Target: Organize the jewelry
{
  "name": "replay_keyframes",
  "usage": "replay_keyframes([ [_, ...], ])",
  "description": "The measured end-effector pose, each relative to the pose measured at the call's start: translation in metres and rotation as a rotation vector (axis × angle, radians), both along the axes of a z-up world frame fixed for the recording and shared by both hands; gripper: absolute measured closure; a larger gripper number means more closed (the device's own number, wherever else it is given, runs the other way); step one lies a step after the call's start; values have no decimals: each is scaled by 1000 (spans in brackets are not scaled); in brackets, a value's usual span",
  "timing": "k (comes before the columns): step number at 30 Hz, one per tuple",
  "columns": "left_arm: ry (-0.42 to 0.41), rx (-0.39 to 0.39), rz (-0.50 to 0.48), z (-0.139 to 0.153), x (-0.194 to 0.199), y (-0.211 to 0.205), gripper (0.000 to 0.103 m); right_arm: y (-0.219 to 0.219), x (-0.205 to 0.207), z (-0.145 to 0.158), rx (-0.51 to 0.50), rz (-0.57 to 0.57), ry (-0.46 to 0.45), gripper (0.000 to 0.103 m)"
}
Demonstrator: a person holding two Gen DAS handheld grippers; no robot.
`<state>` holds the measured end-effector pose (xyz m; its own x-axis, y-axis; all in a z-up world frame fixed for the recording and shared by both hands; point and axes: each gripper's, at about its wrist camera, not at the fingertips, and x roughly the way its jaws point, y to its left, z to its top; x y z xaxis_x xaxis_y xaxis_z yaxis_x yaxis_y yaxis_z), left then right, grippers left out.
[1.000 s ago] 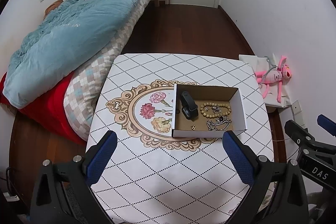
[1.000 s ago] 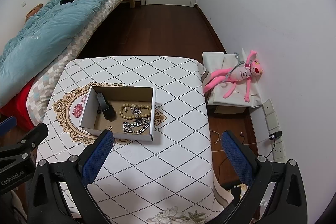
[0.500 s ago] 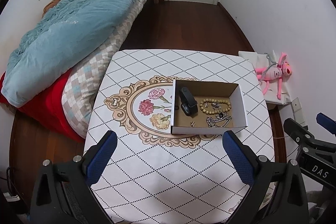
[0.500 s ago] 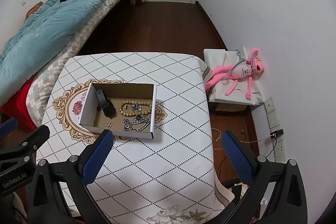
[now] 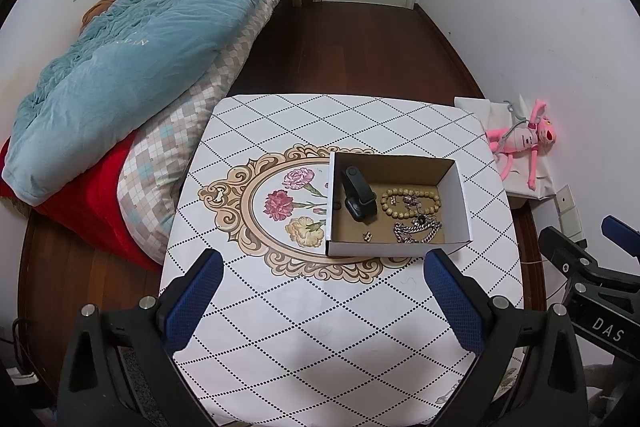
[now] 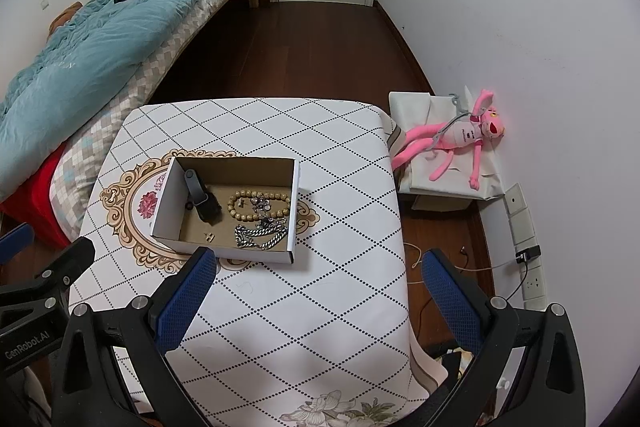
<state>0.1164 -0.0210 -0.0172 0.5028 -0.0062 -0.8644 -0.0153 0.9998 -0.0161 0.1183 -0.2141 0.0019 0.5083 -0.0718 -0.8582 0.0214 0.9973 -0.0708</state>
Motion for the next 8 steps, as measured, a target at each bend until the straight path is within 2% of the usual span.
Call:
replay_keyframes([
  [8, -7, -3, -12, 1, 0, 1, 1, 4, -1, -2, -2, 3, 2, 0],
])
